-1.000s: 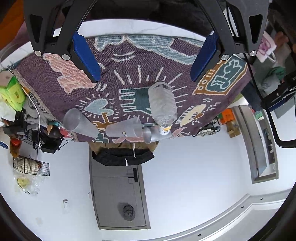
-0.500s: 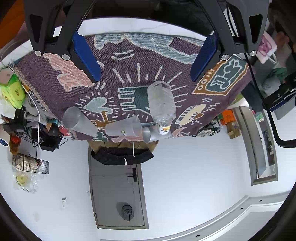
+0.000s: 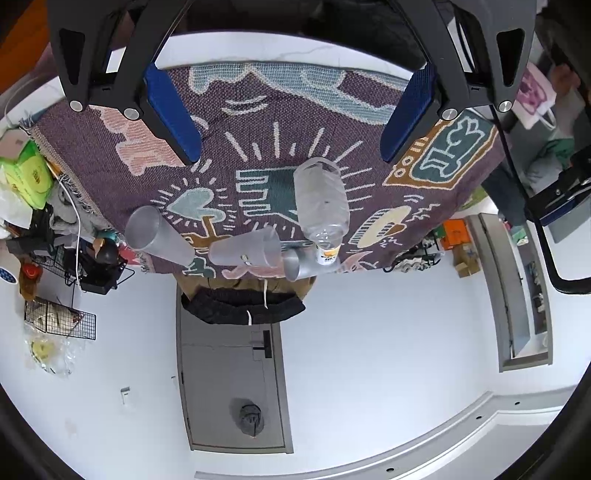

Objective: Flip cup upside down

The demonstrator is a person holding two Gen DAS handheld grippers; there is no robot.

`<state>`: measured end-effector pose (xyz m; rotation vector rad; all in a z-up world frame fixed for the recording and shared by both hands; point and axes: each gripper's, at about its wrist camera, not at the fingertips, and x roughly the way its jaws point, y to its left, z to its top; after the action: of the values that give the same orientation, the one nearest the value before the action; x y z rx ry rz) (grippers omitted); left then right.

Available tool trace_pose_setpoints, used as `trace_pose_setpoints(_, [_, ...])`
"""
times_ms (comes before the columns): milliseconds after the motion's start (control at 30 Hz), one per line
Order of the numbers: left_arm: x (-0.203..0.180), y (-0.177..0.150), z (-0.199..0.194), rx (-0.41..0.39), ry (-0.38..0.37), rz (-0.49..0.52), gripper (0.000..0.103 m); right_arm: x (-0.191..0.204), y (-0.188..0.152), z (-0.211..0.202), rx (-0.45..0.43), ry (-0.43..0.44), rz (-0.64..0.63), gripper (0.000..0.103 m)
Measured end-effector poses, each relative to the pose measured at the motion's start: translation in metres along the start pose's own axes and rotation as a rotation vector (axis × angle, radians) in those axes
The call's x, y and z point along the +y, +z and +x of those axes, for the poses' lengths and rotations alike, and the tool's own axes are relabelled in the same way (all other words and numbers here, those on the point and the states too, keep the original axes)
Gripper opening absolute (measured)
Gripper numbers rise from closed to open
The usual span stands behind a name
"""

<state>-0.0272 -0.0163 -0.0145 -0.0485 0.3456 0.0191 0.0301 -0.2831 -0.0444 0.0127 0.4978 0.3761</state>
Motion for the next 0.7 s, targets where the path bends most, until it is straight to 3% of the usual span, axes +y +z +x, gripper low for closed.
trace_pose_setpoints(700, [-0.001, 0.0049, -0.0028, -0.009, -0.003, 0.005, 0.103, -0.0017, 0.0027, 0.0001, -0.005, 0.002, 0.01, 0.098])
